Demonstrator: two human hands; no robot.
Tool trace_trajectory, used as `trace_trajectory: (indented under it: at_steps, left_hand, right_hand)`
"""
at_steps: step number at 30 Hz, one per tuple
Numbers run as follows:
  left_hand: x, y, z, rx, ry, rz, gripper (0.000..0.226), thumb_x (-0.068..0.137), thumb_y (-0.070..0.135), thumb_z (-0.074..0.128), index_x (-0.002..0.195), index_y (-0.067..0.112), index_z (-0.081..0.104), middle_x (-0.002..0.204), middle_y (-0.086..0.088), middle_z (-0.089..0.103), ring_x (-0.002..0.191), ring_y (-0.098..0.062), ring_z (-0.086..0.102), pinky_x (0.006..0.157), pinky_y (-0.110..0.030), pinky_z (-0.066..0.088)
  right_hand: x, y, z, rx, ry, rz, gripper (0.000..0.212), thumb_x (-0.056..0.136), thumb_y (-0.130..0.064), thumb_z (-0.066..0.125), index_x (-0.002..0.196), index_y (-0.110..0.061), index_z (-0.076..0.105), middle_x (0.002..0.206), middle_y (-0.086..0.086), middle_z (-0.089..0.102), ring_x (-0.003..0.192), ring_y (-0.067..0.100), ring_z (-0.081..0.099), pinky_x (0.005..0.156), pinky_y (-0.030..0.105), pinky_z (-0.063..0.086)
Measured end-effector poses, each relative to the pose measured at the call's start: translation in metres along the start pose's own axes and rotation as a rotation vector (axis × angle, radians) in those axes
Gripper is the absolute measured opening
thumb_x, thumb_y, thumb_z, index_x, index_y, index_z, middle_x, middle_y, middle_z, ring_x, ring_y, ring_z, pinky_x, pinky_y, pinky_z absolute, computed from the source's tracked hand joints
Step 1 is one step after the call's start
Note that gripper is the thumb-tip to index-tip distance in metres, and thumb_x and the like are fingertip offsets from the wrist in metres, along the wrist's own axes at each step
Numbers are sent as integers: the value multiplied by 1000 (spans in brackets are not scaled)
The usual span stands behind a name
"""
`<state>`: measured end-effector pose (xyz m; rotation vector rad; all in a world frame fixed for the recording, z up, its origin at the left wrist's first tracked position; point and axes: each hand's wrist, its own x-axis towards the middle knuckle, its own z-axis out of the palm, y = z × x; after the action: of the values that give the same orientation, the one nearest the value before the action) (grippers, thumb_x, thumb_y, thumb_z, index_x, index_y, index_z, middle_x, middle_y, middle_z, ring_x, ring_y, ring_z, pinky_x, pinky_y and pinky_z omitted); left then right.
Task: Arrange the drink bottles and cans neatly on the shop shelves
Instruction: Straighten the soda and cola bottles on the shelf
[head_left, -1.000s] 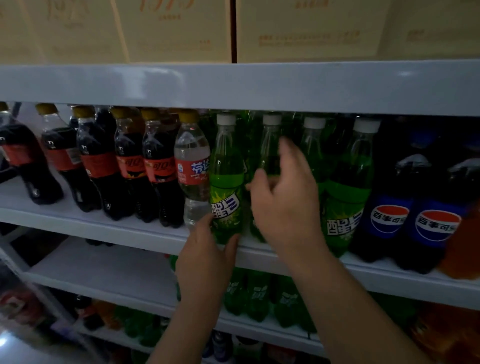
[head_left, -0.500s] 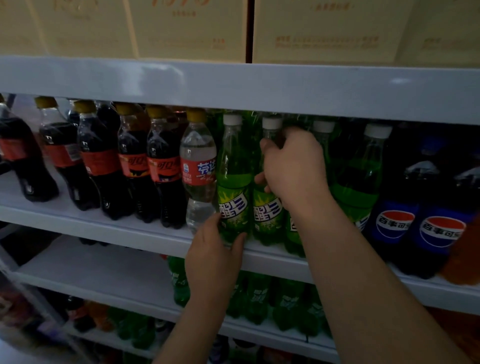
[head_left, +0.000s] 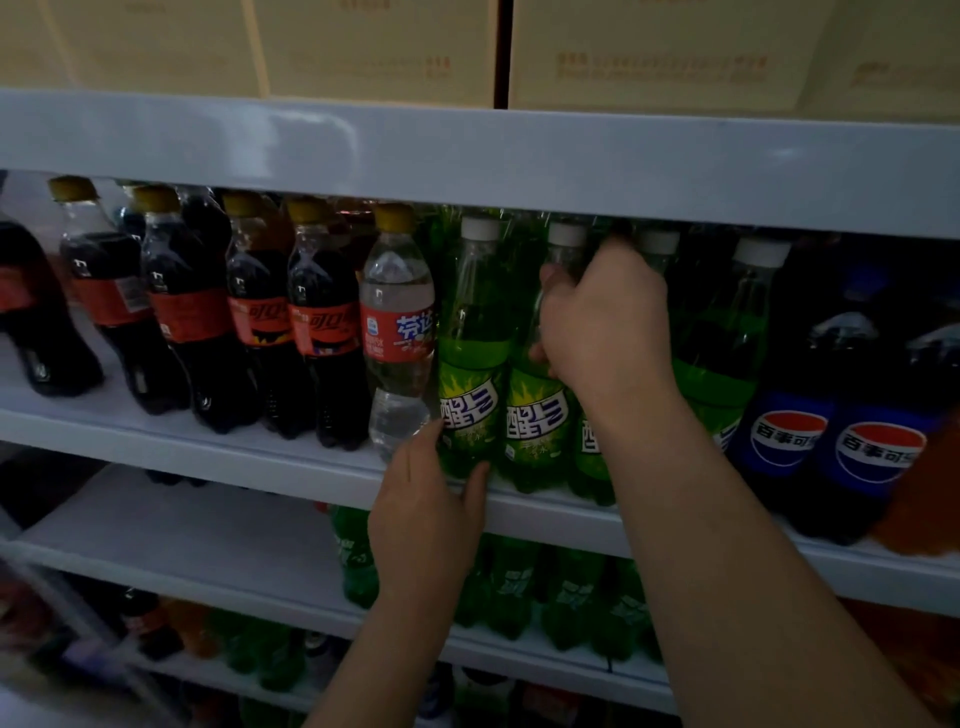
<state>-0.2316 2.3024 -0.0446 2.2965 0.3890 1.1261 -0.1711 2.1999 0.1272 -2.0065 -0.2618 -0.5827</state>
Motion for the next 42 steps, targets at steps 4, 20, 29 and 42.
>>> trace_trajectory:
  at_steps: [4, 20, 29, 42]
  left_hand:
    - [-2, -5, -7, -48, 19, 6, 49, 77, 26, 76, 121, 15, 57, 108, -1, 64, 93, -16, 63, 74, -21, 44]
    - [64, -22, -23, -5, 179, -118, 64, 74, 62, 64, 120, 20, 52, 105, 3, 66, 92, -18, 64, 67, -27, 45]
    - [80, -40, -33, -105, -27, -32, 60, 77, 47, 73, 128, 24, 50, 104, 10, 68, 87, -1, 61, 64, -7, 38]
    - [67, -45, -40, 64, -105, 68, 46, 74, 38, 79, 113, 19, 64, 94, 2, 70, 82, -16, 65, 63, -22, 44]
  right_hand:
    - [-12, 2, -5, -31, 43, -104, 19, 92, -31, 56, 101, -15, 50, 81, -5, 57, 63, 7, 63, 57, 25, 55]
    - [-138, 86, 45, 109, -4, -426, 24, 91, -25, 49, 104, -14, 66, 91, -5, 63, 59, 4, 51, 54, 16, 40]
    - [-138, 88, 67, 135, -129, -197, 17, 89, -25, 55, 102, -23, 66, 82, -16, 60, 62, 2, 55, 54, 5, 35]
    - [-135, 75, 103, 217, -64, -79, 17, 85, -25, 55, 97, -29, 66, 89, -15, 66, 77, 2, 61, 64, 18, 49]
